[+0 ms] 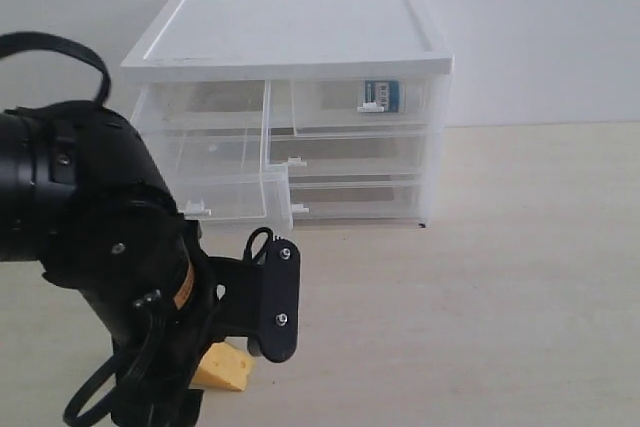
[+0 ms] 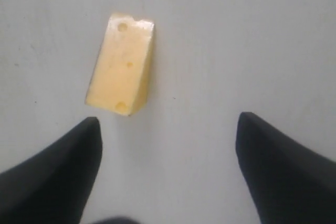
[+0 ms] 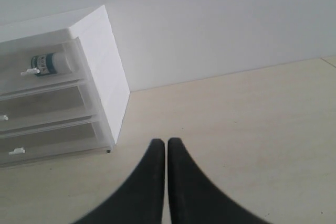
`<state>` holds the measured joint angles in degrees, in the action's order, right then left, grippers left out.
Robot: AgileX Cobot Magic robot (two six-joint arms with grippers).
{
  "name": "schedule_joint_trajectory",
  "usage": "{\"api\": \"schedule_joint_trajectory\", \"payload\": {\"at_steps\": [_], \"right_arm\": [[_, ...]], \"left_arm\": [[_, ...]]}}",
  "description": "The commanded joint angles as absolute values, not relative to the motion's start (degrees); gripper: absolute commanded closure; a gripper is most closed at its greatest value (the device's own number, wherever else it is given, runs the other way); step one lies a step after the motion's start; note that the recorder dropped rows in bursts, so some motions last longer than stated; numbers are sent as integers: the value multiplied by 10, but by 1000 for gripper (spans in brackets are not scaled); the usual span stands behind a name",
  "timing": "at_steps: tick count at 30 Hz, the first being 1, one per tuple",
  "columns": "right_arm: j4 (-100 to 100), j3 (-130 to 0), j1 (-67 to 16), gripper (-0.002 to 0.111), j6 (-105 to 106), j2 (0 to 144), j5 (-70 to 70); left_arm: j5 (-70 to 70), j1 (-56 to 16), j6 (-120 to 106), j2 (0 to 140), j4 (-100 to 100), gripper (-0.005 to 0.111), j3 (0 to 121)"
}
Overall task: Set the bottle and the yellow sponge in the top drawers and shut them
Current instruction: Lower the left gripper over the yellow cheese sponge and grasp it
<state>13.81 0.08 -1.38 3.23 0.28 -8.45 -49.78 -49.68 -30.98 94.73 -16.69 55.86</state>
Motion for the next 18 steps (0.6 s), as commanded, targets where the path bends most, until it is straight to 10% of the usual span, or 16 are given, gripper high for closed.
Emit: {"api": "schedule_joint_trajectory", "payload": {"at_steps": [1, 18], "right_arm": [[137, 0, -12, 108, 33, 0, -82], [138, 0, -12, 108, 33, 0, -82]], "left_arm": [[-451, -499, -304, 980, -195, 40, 556], [-423, -470, -261, 1068, -344, 40, 556]]}}
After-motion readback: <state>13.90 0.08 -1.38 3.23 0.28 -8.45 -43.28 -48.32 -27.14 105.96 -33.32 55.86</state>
